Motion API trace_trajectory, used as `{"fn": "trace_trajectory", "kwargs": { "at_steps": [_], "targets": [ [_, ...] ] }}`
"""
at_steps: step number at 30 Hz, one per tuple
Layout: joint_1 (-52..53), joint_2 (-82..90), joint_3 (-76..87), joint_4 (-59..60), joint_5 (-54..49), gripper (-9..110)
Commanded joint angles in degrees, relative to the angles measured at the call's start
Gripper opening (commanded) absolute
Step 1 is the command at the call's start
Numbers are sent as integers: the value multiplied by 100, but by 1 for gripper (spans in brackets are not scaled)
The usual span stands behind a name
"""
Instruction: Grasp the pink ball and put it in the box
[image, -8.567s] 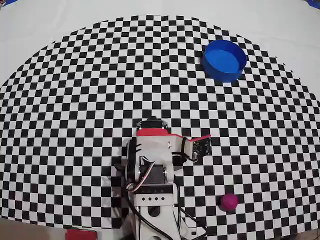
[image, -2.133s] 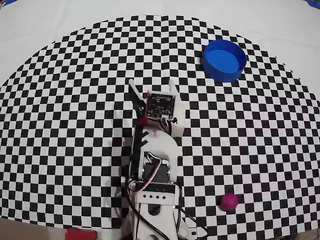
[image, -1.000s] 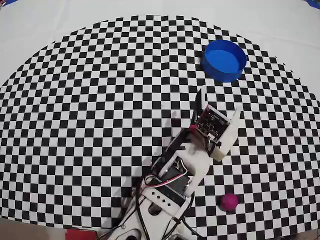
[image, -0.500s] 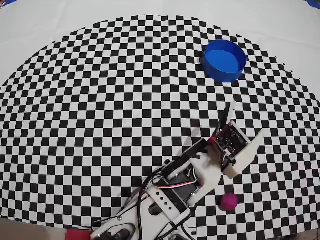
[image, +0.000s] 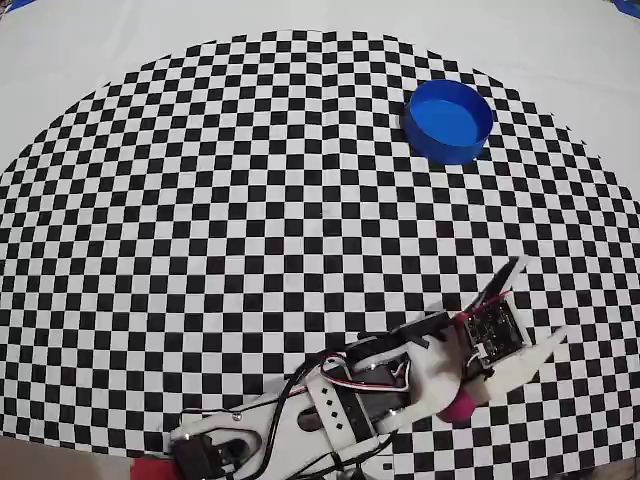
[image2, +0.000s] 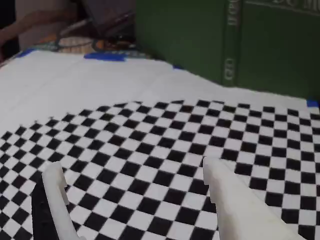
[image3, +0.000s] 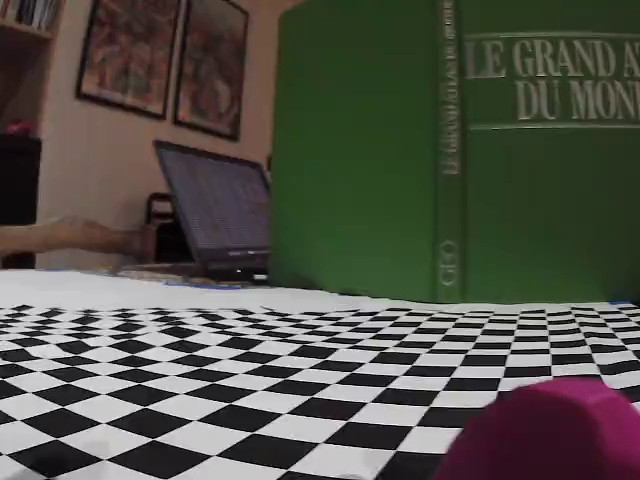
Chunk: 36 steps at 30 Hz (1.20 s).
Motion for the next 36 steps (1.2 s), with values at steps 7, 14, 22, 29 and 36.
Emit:
{"fn": "trace_trajectory", "kwargs": {
  "at_steps": [7, 14, 22, 29, 36],
  "targets": [
    [571, -26, 44, -123, -53, 32],
    [791, 0, 44, -123, -53, 32],
    [1011, 9, 44, -141, -53, 32],
    [1143, 9, 44, -149, -53, 32],
    [1230, -44, 44, -114, -53, 32]
  ]
}}
